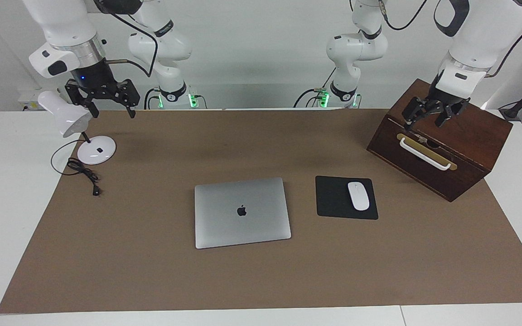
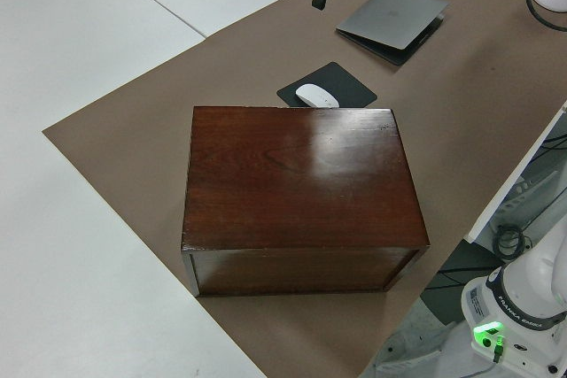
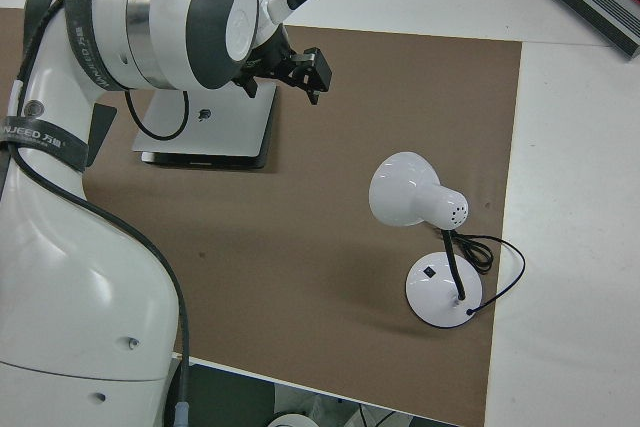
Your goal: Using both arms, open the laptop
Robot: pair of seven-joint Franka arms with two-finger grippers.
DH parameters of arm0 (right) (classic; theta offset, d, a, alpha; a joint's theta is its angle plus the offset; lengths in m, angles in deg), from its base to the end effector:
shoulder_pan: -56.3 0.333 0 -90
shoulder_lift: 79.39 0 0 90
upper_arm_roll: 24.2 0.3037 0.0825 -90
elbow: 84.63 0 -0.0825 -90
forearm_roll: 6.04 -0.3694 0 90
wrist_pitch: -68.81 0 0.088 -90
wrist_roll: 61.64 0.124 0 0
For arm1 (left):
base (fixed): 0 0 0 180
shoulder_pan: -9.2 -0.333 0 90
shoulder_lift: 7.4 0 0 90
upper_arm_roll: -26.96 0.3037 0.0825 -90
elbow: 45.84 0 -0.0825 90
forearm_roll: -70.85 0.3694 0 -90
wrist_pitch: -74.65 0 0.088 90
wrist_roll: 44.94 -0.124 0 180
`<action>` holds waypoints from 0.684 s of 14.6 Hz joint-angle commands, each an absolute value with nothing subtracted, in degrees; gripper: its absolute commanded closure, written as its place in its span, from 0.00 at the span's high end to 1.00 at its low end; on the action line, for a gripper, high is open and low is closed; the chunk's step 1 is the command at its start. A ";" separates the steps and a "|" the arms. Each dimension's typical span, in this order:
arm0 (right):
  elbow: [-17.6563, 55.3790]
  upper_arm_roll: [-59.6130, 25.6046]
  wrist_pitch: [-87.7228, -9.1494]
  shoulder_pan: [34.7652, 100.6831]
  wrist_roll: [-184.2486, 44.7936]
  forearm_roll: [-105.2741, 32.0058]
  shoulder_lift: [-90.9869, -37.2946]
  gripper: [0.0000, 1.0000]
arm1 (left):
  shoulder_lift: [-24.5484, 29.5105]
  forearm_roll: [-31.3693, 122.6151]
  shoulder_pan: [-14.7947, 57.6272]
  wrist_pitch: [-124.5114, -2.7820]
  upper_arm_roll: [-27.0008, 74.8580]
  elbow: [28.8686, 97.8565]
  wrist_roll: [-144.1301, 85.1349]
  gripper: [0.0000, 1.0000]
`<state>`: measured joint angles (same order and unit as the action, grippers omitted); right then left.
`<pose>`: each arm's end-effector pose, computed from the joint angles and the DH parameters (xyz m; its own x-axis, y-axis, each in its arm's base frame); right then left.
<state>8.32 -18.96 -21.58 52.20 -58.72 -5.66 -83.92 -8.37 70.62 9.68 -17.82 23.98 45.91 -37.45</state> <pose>0.5174 0.0114 0.6139 0.9989 -0.0311 0.0347 -0.0315 -0.9994 0.0121 0.5384 -0.0333 0.5942 0.9971 0.0705 0.0288 0.0703 -0.9975 0.0069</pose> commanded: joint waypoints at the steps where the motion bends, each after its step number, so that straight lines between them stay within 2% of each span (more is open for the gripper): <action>1: 9.77 -19.20 -22.95 52.26 -59.18 -7.10 -85.11 1.00 | -8.46 70.06 9.38 -18.08 24.06 45.48 -38.44 1.00; 10: 9.77 -19.20 -22.95 52.26 -59.09 -7.01 -85.11 1.00 | -8.37 69.97 9.46 -17.90 24.67 45.92 -38.26 1.00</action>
